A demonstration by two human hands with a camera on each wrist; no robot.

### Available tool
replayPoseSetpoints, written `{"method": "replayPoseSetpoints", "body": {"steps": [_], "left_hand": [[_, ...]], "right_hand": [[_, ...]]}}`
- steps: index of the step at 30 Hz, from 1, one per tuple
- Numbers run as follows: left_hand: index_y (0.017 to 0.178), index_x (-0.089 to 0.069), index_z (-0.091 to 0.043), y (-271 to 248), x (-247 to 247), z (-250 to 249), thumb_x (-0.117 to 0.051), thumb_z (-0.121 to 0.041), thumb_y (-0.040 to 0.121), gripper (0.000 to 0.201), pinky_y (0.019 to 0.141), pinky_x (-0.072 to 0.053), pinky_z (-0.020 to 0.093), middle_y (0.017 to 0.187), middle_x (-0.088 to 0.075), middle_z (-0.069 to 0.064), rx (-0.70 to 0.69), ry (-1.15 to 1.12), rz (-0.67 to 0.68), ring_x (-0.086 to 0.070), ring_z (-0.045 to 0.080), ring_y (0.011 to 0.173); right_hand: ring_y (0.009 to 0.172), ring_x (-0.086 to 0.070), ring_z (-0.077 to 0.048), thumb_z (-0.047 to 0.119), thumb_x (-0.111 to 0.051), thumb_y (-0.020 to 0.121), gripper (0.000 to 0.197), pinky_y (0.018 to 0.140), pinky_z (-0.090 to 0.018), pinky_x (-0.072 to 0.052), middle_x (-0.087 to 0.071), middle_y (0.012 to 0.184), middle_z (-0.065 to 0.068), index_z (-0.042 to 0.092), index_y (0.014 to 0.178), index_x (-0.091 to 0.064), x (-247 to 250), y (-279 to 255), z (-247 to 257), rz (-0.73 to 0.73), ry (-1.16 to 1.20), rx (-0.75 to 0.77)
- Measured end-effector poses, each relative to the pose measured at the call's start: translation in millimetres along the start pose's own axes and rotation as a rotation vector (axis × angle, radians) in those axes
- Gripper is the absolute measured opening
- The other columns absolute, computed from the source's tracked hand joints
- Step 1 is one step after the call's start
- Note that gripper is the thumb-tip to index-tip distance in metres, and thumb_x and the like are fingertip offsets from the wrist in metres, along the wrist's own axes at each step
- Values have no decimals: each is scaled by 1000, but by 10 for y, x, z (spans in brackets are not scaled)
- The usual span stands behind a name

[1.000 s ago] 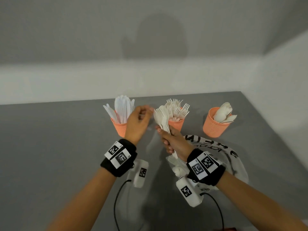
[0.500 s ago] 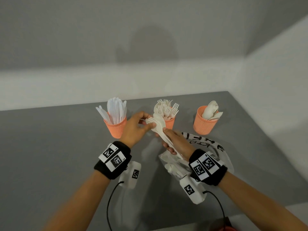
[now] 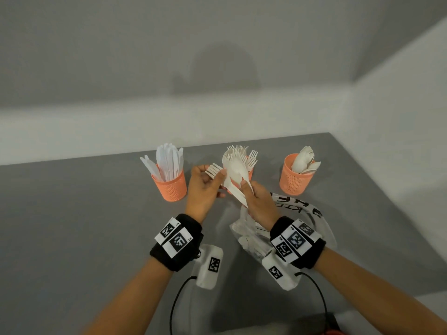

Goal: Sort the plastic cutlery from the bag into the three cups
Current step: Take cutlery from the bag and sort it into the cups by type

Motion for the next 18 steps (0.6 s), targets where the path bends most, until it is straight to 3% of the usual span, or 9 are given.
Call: {"method": "replayPoseSetpoints", "body": {"steps": [2, 4, 7, 11, 15, 17, 18], "left_hand": [[103, -41, -9, -14, -31, 13, -60, -12, 87, 25, 48, -54, 20, 81, -61, 3, 0, 40, 0, -65, 8, 58], [102, -44, -7, -15, -63, 30, -61, -10, 87, 23, 47, -54, 22, 80, -61, 8, 13, 70, 21, -64, 12, 54], [102, -45, -5, 10, -114, 75, -57, -5, 88, 18, 46, -55, 22, 74, -60, 5, 62, 55, 66, -63, 8, 47], [100, -44, -7, 90, -108, -29, -55, -4, 89, 16, 47, -55, 22, 77, -58, 5, -6, 78, 60, -63, 5, 50], [103, -46, -8, 285, -37, -165, -56, -5, 89, 18, 49, -56, 26, 76, -58, 1, -109, 192, 1, -64, 3, 53], [99, -48, -8, 377, -55, -280, -53, -5, 90, 10, 48, -56, 25, 73, -58, -2, -189, 292, -10, -64, 4, 53], [98, -48, -8, 419, -73, -343, -51, -5, 91, 8, 47, -55, 22, 72, -57, -3, -226, 318, -19, -63, 6, 54]], "right_hand": [[64, -45, -13, 29, -35, 100, 31, 61, -26, -34, -47, 67, 3, 9, 83, -51, -28, 10, -10, 6, -34, 27], [62, -45, -14, 29, -33, 100, 30, 59, -27, -34, -46, 67, 3, 11, 82, -49, -48, 18, -42, 28, -35, 27], [60, -45, -11, 28, -31, 101, 26, 50, -17, -36, -46, 66, 5, 16, 85, -47, 8, 19, -92, 32, -39, 9], [63, -45, -17, 25, -30, 101, 30, 66, -32, -37, -46, 65, 1, 5, 90, -49, 341, 74, -192, -84, -43, -9], [55, -41, -8, 36, -36, 98, 32, 54, -22, -35, -43, 65, 3, 9, 90, -50, 750, 173, -232, -133, 95, -24], [43, -38, -2, 40, -44, 95, 31, 43, -14, -32, -40, 56, 8, 14, 79, -49, 961, 241, -198, -131, 158, -42], [37, -37, -1, 37, -49, 93, 30, 41, -15, -31, -38, 52, 8, 16, 73, -48, 1083, 291, -193, -145, 176, -50]]}}
Point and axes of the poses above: each hand's wrist, its own y-axis towards the middle knuckle, its own x-axis out of the back of the hand, z = x × y, the point moved 10 cm from there along y, towards the middle knuckle
